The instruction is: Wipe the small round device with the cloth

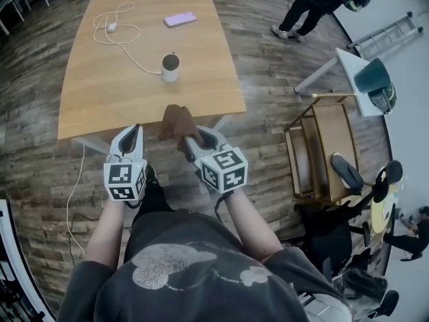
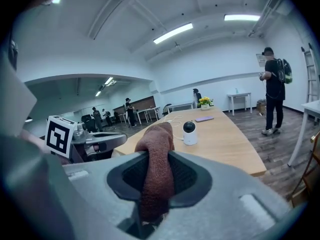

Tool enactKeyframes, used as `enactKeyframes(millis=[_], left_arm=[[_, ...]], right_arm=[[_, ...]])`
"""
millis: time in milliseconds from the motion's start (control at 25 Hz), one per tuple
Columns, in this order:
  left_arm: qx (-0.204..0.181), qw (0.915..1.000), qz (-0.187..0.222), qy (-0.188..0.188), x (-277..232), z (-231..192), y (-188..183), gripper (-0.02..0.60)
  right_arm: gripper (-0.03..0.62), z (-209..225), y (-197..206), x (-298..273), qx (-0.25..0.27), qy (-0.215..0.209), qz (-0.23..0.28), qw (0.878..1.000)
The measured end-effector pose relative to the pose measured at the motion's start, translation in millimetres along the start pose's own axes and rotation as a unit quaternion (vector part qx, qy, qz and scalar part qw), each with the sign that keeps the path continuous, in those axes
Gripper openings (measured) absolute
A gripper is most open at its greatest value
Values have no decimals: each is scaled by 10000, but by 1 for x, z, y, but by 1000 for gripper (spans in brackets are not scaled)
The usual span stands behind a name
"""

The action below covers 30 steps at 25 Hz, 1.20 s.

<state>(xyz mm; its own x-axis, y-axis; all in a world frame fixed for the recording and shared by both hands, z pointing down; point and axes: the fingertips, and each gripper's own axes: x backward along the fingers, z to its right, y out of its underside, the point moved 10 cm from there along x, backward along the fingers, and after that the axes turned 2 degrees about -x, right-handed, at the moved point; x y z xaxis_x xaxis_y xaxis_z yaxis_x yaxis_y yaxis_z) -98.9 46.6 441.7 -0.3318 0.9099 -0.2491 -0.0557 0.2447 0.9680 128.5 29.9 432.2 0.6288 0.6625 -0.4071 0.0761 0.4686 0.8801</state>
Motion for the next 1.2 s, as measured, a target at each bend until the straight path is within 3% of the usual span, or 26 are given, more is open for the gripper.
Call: enactKeyframes(millis=[160,320,560,960,1200], left_arm=[[360,9988,308,-100,40,34,-5,18],[190,9991,383,-40,69,60,-5,18],[234,9988,422,5,100,79,-5,18],[187,9993,243,231,150,74,11,18],[218,9991,354,29,178,45,12,18]], right_arm=[[78,-9,22,43,-23,-178,114,9998],[78,-23,37,77,2,-165,302,9994],[78,-37,54,108,-60,-102,328,9994],[78,-87,40,110,328,25,331,9989],[78,-114,39,111,506,159,294,9982]])
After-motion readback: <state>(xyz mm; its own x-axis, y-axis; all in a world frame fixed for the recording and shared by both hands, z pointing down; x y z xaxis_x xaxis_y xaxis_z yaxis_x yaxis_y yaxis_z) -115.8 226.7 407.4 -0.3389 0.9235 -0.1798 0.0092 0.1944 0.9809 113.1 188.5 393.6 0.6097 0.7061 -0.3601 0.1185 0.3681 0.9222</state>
